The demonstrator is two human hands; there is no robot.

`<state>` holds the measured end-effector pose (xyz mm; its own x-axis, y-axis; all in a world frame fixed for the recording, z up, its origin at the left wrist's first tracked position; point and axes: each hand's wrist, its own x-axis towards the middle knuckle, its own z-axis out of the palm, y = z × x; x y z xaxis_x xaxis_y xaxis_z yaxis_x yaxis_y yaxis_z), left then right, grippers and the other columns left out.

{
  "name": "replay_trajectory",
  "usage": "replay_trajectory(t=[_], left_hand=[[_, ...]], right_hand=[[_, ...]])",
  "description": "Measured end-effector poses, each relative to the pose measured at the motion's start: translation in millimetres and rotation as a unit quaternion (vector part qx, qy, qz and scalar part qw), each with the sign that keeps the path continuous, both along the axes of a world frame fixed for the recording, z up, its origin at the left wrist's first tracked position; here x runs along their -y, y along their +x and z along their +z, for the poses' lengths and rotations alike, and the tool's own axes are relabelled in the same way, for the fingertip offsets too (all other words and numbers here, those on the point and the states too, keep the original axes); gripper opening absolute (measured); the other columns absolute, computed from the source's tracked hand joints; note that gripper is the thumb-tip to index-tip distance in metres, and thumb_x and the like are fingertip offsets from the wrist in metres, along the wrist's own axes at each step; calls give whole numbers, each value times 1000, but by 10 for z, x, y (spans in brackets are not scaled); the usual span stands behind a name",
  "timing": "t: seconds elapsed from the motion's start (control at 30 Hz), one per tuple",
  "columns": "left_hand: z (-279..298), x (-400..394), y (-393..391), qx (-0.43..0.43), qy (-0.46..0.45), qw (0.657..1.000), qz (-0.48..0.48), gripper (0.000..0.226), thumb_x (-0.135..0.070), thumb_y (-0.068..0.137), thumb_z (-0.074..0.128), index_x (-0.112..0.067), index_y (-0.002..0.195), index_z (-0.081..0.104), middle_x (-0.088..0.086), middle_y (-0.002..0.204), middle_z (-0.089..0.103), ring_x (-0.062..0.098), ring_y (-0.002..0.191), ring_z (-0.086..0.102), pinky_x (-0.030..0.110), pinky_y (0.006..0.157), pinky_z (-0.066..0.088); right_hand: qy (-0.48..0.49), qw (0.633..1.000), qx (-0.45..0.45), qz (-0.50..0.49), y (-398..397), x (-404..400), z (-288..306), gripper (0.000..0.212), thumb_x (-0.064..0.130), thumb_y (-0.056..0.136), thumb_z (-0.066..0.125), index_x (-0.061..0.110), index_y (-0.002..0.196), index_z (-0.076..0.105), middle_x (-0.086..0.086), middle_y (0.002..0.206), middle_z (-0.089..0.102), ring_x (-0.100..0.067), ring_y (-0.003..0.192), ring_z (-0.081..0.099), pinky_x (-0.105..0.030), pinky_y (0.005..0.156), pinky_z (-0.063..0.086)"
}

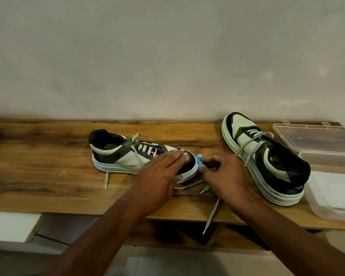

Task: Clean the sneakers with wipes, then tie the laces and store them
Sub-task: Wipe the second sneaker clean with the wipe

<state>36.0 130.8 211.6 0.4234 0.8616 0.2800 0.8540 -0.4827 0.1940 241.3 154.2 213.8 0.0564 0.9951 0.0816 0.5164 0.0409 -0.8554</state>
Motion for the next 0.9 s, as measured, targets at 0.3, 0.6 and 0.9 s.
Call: replay_trajectory(t=[0.3, 0.6, 0.9], left_hand=[[-3, -52, 48, 143, -30, 989, 20, 49, -15, 93, 71, -21, 141, 64, -6, 146, 60, 11, 135, 52, 35, 116, 42], [8, -66, 30, 149, -25, 988, 32, 47, -15, 92, 75, -22, 138, 67, -6, 142, 63, 10, 130, 55, 25, 111, 39], [-27, -36, 44, 156, -23, 987, 34, 46, -12, 92, 75, -20, 137, 68, -3, 140, 65, 13, 127, 56, 28, 110, 39]], right_hand=[[98, 995, -13, 33, -238, 435, -211, 25, 5, 76, 85, 23, 93, 82, 13, 87, 73, 2, 79, 67, -18, 74, 58], [89, 996, -9, -6, -135, 205, -128, 14, 13, 74, 86, 23, 82, 79, 16, 80, 70, 1, 74, 66, -20, 69, 57], [105, 994, -5, -15, -127, 208, -172, 17, 7, 72, 85, 21, 78, 76, 16, 78, 67, 0, 73, 65, -12, 65, 52]])
